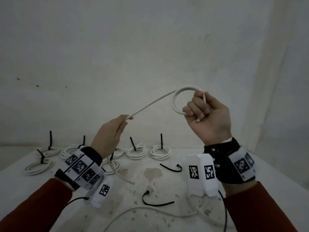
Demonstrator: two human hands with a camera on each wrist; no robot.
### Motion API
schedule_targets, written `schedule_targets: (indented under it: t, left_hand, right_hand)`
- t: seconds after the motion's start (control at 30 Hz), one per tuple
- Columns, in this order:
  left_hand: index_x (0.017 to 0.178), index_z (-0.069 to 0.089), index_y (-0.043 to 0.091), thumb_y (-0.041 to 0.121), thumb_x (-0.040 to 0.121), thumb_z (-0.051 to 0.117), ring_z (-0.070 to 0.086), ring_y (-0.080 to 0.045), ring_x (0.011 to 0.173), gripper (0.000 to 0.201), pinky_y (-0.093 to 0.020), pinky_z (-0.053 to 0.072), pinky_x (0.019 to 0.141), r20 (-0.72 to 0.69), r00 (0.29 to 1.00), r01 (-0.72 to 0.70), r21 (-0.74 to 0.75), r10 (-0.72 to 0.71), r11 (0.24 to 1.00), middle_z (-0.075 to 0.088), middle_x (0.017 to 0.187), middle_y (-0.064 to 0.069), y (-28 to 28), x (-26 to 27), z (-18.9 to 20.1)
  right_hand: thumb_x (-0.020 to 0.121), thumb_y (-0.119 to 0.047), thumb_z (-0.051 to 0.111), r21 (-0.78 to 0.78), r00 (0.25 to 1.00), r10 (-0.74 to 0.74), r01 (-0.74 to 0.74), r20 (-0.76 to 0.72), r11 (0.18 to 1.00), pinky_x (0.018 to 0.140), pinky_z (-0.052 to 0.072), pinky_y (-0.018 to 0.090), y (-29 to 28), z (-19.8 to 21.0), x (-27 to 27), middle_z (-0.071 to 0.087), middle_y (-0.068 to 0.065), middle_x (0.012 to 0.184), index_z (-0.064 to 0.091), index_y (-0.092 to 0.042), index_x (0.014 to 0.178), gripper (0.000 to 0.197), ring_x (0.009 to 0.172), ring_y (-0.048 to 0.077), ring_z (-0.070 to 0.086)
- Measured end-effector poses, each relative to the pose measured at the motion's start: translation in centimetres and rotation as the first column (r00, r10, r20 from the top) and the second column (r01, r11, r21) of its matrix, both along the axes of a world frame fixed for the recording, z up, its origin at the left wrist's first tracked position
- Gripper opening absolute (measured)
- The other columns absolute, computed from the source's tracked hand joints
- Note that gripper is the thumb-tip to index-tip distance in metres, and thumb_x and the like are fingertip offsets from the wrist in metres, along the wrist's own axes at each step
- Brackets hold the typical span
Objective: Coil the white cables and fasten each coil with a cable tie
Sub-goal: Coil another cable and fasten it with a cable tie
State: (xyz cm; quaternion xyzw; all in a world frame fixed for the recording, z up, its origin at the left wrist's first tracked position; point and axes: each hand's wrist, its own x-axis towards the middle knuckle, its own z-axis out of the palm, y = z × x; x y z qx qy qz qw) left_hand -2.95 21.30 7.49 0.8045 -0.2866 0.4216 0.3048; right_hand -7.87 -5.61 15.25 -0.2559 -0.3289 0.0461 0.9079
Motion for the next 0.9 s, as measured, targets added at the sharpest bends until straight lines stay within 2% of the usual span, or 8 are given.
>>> schedule_targets:
  t: [0.17, 0.37, 0.47, 0.57, 0.63, 0.73, 0.83, 0.9]
  left_hand:
    - [0.125, 0.054, 0.006, 0.012, 0.097, 0.039, 0.044, -0.021, 0.062, 0.033, -0.036, 0.039, 0.057, 0.001, 0.985, -0.172, 0.027, 0.172, 0.985, 0.048, 0.076, -0.005, 0.2, 0.4, -2.1]
    - [0.141, 0.039, 0.014, 0.007, 0.096, 0.044, 0.058, -0.030, 0.085, 0.045, -0.039, 0.045, 0.070, -0.181, 0.946, -0.177, 0.407, 0.270, 0.896, 0.055, 0.107, -0.010, -0.7, -0.8, -3.7]
    - [0.141, 0.038, 0.016, 0.012, 0.099, 0.042, 0.056, -0.027, 0.102, 0.043, -0.034, 0.043, 0.083, -0.241, 0.955, -0.024, 0.514, 0.171, 0.857, 0.056, 0.119, -0.007, -1.4, -1.8, -3.0]
    - [0.135, 0.048, 0.015, 0.016, 0.099, 0.044, 0.055, -0.014, 0.103, 0.037, -0.017, 0.038, 0.083, -0.254, 0.966, 0.090, 0.518, 0.053, 0.851, 0.060, 0.118, -0.002, -1.4, -2.7, -1.6]
    - [0.127, 0.056, 0.013, 0.018, 0.098, 0.047, 0.048, 0.001, 0.085, 0.031, -0.005, 0.033, 0.074, -0.255, 0.967, 0.151, 0.518, -0.017, 0.842, 0.065, 0.107, 0.002, -1.2, -3.3, -0.4]
    - [0.113, 0.065, 0.009, 0.036, 0.092, 0.041, 0.050, -0.003, 0.084, 0.042, -0.002, 0.034, 0.073, -0.209, 0.971, 0.205, 0.500, -0.112, 0.841, 0.070, 0.093, 0.000, -0.5, -4.2, 1.3]
    - [0.110, 0.066, 0.013, 0.048, 0.085, 0.029, 0.059, -0.009, 0.078, 0.056, -0.017, 0.040, 0.072, -0.200, 0.979, 0.147, 0.514, -0.049, 0.845, 0.070, 0.089, 0.002, 1.0, -4.5, 2.9]
    - [0.110, 0.065, 0.017, 0.039, 0.093, 0.039, 0.058, -0.011, 0.076, 0.038, -0.022, 0.040, 0.066, -0.144, 0.988, 0.040, 0.573, 0.053, 0.818, 0.065, 0.085, 0.008, 2.0, -4.2, 3.8]
  right_hand:
    - [0.099, -0.020, 0.031, 0.245, 0.995, -0.093, 0.083, 0.030, 0.966, 0.058, 0.038, 0.024, -0.2, -0.1, 0.2, 0.038, -0.002, 0.052, 0.054, -0.007, 0.083, 0.030, 0.046, 0.013, 0.037]
    - [0.102, -0.022, 0.035, 0.207, 0.919, -0.393, 0.388, -0.018, 0.898, 0.071, 0.047, 0.023, 0.4, -0.2, 2.1, 0.057, -0.005, 0.064, 0.050, -0.013, 0.089, 0.022, 0.062, 0.012, 0.059]
    - [0.102, -0.016, 0.041, 0.037, 0.761, -0.648, 0.648, -0.006, 0.761, 0.066, 0.052, 0.025, 1.0, -0.9, 3.2, 0.062, -0.002, 0.064, 0.050, -0.008, 0.086, 0.020, 0.061, 0.015, 0.064]
    - [0.100, -0.010, 0.046, -0.238, 0.477, -0.834, 0.875, 0.278, 0.421, 0.057, 0.051, 0.029, 1.5, -2.2, 4.0, 0.064, 0.004, 0.066, 0.046, -0.006, 0.084, 0.017, 0.056, 0.019, 0.063]
    - [0.099, -0.012, 0.048, -0.400, 0.368, -0.760, 0.903, 0.536, 0.156, 0.055, 0.050, 0.030, 1.7, -3.3, 4.2, 0.065, 0.002, 0.068, 0.047, -0.013, 0.081, 0.019, 0.056, 0.018, 0.063]
    - [0.098, -0.020, 0.050, -0.476, 0.369, -0.421, 0.860, 0.828, -0.183, 0.062, 0.052, 0.036, 1.5, -4.7, 3.9, 0.066, -0.006, 0.072, 0.050, -0.017, 0.086, 0.012, 0.062, 0.014, 0.063]
    - [0.097, -0.020, 0.050, -0.469, 0.465, -0.086, 0.836, 0.881, -0.286, 0.062, 0.051, 0.029, 1.2, -5.0, 3.0, 0.064, -0.011, 0.071, 0.047, -0.012, 0.086, 0.014, 0.059, 0.001, 0.061]
    - [0.099, -0.017, 0.049, -0.514, 0.546, 0.050, 0.813, 0.837, -0.276, 0.057, 0.042, 0.014, 1.2, -5.0, 2.1, 0.059, -0.013, 0.067, 0.043, -0.011, 0.081, 0.020, 0.057, -0.004, 0.057]
